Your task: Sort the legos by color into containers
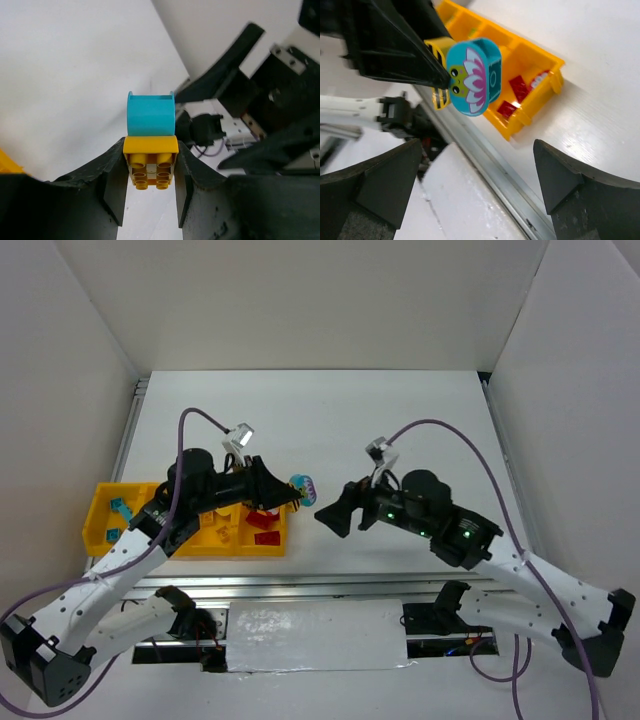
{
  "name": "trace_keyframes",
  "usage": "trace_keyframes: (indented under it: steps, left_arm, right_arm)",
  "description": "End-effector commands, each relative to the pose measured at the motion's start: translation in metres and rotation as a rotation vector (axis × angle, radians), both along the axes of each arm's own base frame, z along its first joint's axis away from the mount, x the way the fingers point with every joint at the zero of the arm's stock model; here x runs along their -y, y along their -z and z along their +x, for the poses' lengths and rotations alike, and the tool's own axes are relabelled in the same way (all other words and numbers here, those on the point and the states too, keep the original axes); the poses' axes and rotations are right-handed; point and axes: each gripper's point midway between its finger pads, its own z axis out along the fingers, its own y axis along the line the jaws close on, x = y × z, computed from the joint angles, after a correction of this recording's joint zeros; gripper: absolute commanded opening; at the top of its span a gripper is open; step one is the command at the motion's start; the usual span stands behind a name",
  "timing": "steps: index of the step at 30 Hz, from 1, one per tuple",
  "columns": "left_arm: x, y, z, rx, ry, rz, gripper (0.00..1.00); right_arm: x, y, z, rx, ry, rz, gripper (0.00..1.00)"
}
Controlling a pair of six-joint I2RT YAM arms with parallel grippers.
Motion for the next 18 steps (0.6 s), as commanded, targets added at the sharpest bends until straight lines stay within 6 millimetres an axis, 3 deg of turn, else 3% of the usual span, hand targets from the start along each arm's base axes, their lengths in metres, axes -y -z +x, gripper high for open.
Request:
trace_keyframes:
  steps: [1,6,14,17,18]
  left_arm:
    - [0.011,-0.038,-0.029,0.202,0.214,-0.068,0.00]
    - [0.017,-0.054,-0.065,0.310,0.411,-0.174,0.00]
    - [0.018,-0.048,-0.076,0.296,0.468,-0.213,0.00]
    - [0.018,-0.050,-0.080,0.308,0.485,-0.230,0.00]
    - [0.018,-0.051,-0.081,0.314,0.488,-0.232,0.00]
  right_arm:
    - [0.010,-0.041,-0.024,0.056,-0.154,0.175,1.00]
    - [0.008,-0.064,-0.042,0.096,-0.278,0.276,0.98]
    - [-0.016,-0.076,-0.040,0.078,-0.363,0.359,0.91]
    - [-0.026,-0.068,-0.035,0.048,-0.376,0.345,0.84]
    - [-0.027,-0.067,-0.035,0.047,-0.385,0.344,0.74]
